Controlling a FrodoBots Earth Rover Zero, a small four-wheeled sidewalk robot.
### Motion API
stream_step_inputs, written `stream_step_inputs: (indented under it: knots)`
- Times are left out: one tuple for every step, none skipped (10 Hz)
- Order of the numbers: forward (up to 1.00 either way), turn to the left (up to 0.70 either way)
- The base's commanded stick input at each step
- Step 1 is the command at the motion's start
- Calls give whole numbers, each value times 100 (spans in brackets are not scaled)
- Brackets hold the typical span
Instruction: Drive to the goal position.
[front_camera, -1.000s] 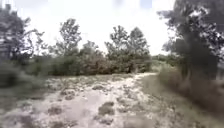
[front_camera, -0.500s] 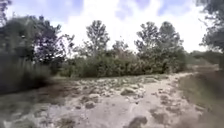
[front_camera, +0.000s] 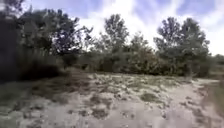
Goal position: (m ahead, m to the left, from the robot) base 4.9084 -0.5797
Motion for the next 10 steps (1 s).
stream_step_inputs:
  knots:
    - [100,0]
    - [99,0]
    - [99,0]
    - [98,0]
    - [98,0]
    - [98,0]
    - [98,0]
    - [98,0]
    - [98,0]
    - [98,0]
